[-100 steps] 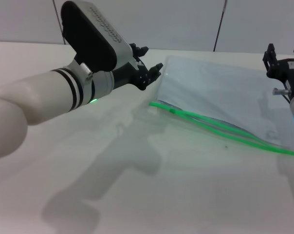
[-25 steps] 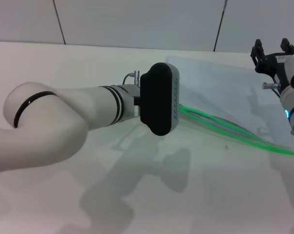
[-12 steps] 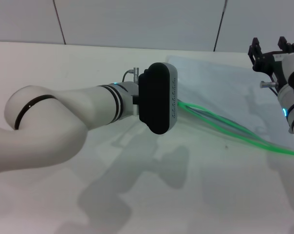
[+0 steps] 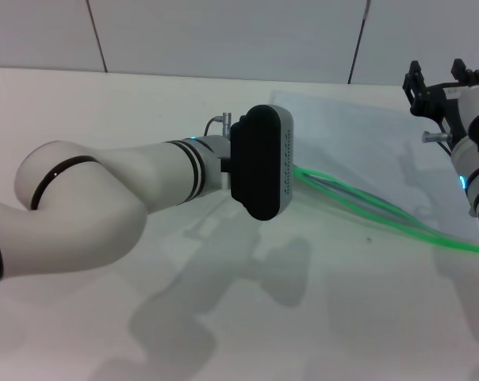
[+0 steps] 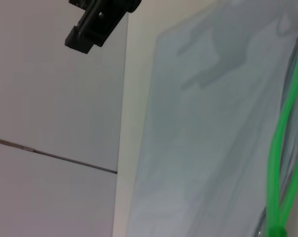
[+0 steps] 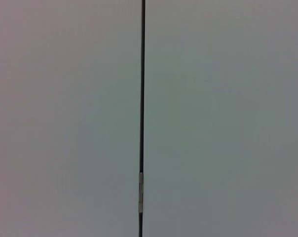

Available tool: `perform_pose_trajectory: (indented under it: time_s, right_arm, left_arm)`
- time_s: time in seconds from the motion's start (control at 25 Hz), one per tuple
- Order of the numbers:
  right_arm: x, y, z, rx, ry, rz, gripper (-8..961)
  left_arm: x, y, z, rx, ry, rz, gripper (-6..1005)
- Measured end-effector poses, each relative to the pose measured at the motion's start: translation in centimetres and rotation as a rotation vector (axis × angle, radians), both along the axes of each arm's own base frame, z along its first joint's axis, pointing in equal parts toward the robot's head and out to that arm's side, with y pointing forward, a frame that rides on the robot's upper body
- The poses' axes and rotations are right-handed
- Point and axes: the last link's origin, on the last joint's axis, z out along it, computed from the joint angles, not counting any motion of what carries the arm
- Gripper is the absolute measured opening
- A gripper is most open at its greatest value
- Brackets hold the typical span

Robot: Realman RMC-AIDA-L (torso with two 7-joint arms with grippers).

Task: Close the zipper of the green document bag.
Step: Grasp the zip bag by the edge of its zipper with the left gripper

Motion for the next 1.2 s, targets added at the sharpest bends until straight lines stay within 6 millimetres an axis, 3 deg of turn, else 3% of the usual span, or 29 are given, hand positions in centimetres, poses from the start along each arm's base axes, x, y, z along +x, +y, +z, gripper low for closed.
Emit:
perform_pose_trajectory:
  time_s: [0.36,0.6,0.68,0.92,1.2]
  right_arm:
    - [-0.2,0.0,0.0,-0.001,0.005,0.004,645]
    - [-0.2,0.0,-0.1,-0.001,0.005,0.004,644]
    - [-0.2,0.0,-0.1,-0.001,0.006,0.004,644]
    - [-0.6,-0.1,-0.3,-0.013,0.009,0.016,644]
    - [-2.6,-0.4,-1.0,-0.125,0.028,0.088,643]
  left_arm:
    - [0.1,0.1,-0.1,-0.002,-0.008,0.003,498]
    - [0.2,0.1,-0.5,-0.004,-0.004,-0.025,346]
    - [0.2,0.1,-0.6,-0.006,-0.002,-0.028,158]
    - [-0.1,-0.1,-0.7,-0.008,-0.024,-0.004,110]
    - [0.0,-1.1,0.2,0.014,-0.129,0.031,69]
